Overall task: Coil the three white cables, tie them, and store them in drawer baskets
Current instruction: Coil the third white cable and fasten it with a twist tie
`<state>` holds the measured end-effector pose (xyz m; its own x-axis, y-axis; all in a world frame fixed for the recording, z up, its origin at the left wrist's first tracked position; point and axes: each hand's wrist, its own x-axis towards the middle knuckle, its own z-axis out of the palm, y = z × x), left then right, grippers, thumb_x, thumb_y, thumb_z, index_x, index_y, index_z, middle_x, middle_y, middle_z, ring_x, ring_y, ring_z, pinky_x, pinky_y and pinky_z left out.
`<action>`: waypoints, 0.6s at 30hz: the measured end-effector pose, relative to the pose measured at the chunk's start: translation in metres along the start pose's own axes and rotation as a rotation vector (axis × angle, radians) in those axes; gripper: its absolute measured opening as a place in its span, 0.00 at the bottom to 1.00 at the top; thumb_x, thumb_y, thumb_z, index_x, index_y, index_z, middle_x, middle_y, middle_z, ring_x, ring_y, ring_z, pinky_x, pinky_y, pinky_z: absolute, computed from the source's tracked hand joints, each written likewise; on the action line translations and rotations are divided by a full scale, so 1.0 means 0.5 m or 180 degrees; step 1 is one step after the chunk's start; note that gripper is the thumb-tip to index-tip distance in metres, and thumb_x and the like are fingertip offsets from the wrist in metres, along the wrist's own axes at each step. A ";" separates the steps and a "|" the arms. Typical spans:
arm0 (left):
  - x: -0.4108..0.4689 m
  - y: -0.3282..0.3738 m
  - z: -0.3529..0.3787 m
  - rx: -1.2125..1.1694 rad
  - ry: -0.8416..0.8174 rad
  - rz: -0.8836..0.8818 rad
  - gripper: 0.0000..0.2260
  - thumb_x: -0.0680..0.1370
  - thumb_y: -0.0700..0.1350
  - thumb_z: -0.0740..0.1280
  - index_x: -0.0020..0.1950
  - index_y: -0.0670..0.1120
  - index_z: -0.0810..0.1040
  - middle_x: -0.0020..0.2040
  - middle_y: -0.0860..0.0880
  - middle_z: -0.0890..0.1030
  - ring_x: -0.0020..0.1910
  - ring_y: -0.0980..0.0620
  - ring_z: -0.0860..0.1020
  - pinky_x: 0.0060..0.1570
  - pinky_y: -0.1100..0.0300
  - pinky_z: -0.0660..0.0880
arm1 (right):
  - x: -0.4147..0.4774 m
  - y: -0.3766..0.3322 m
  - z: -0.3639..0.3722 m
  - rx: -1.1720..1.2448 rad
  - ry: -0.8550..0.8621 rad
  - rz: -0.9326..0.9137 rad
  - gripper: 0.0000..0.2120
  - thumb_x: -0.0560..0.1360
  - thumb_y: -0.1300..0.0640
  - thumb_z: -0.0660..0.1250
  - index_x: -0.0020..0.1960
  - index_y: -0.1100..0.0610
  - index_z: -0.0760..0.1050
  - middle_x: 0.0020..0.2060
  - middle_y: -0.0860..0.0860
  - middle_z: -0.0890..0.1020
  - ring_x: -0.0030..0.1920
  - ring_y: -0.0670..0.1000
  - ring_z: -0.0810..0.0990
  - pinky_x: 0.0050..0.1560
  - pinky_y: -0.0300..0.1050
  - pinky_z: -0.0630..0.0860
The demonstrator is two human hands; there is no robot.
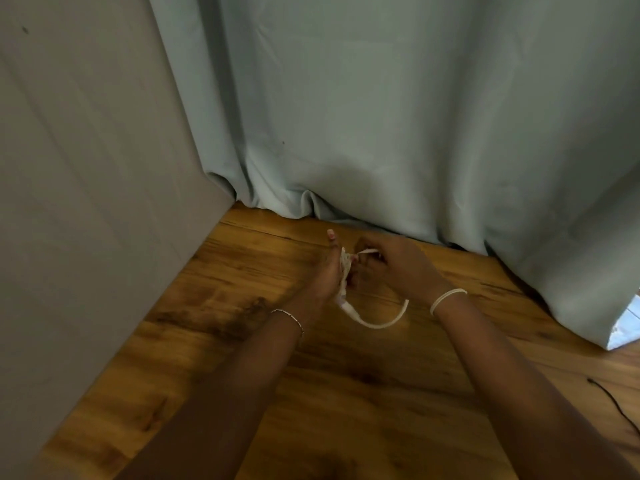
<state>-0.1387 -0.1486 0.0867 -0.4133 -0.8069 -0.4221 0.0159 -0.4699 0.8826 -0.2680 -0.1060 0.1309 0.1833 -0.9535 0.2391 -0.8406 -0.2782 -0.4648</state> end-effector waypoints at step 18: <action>0.006 0.009 -0.042 -0.0980 -0.1166 -0.0062 0.40 0.71 0.75 0.39 0.36 0.41 0.71 0.19 0.51 0.63 0.20 0.56 0.61 0.23 0.65 0.61 | -0.005 0.083 0.061 -0.0405 0.0466 0.0114 0.12 0.79 0.59 0.62 0.60 0.54 0.77 0.53 0.52 0.81 0.52 0.54 0.79 0.49 0.51 0.77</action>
<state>-0.1209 -0.1609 0.0850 -0.7091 -0.6435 -0.2882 0.2512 -0.6125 0.7495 -0.2880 -0.1187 0.0850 0.0838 -0.9330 0.3500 -0.9047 -0.2185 -0.3658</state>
